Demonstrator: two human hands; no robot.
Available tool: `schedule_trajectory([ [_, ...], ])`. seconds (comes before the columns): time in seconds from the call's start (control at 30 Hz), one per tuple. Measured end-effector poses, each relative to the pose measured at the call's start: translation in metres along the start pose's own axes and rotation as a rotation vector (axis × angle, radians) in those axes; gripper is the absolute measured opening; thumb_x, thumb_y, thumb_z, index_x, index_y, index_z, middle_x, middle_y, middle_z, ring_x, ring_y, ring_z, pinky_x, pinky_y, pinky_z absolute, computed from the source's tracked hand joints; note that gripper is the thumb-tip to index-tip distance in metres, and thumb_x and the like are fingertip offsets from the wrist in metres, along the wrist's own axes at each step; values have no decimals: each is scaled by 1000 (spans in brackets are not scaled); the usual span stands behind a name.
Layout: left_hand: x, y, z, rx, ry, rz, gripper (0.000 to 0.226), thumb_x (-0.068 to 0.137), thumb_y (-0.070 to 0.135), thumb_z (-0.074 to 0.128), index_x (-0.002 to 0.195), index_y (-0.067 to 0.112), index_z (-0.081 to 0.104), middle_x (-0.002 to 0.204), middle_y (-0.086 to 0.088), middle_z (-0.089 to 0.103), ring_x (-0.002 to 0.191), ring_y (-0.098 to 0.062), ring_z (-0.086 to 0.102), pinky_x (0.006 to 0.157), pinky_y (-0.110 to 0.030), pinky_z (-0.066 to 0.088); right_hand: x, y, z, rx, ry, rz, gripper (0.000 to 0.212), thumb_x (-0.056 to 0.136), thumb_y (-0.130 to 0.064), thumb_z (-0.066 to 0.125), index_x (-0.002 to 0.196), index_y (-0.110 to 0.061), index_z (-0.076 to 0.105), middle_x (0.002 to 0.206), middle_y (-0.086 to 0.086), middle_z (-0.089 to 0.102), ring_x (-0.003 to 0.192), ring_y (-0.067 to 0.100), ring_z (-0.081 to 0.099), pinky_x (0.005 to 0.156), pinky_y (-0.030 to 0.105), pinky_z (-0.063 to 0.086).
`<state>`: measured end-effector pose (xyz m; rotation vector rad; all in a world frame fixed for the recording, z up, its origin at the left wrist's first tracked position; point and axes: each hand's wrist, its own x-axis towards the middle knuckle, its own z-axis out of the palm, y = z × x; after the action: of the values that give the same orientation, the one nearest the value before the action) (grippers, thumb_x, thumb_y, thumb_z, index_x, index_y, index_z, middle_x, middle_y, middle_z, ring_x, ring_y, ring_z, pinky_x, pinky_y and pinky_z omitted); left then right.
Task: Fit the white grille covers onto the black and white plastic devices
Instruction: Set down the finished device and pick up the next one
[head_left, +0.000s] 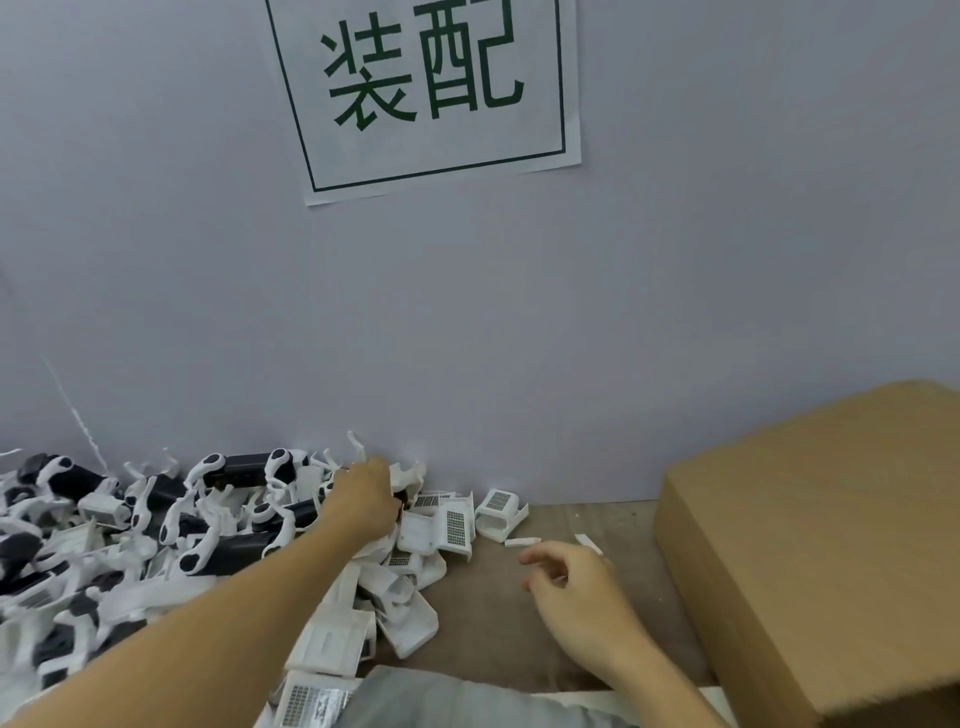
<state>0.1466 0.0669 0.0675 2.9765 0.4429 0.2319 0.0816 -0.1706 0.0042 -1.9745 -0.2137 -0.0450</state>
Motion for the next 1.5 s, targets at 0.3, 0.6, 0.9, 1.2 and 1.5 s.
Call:
schedule_trajectory([
  [0.3,4,8,-59,-686,228,-198,27,94,16,58,76,-3,63,83,-22,70,76,-34,66,66,-39,57,3,-1,2,133,-6,66,27,93,-5,51,89,-24,70,77,1,73,62,8,64,67,27,55],
  [0.6,-77,42,-56,-1985,77,-388,10,98,-10,46,104,-4,51,97,-22,59,83,-32,63,79,-40,55,5,-5,-1,407,-46,196,28,98,-5,45,93,-11,72,70,5,75,55,14,64,47,19,43],
  [0.9,-124,90,26,-1605,16,-31,22,90,-16,54,92,5,56,96,-10,70,92,-27,69,86,-38,57,7,-11,-13,830,-78,270,63,106,-47,28,100,-5,75,93,16,77,78,27,74,72,37,44],
  [1.2,-119,79,32,-1156,-44,312,48,87,-18,50,111,20,67,108,6,72,102,-5,65,85,-13,50,10,-3,-13,706,68,187,21,97,-25,62,112,-10,64,94,14,75,75,21,70,61,31,52],
  [1.5,-113,86,32,-1594,-106,77,17,99,26,59,100,16,73,91,1,78,91,-13,73,72,-17,54,-3,0,0,-120,-29,-246,52,83,-53,62,130,-38,47,120,-10,50,113,3,52,97,33,47],
])
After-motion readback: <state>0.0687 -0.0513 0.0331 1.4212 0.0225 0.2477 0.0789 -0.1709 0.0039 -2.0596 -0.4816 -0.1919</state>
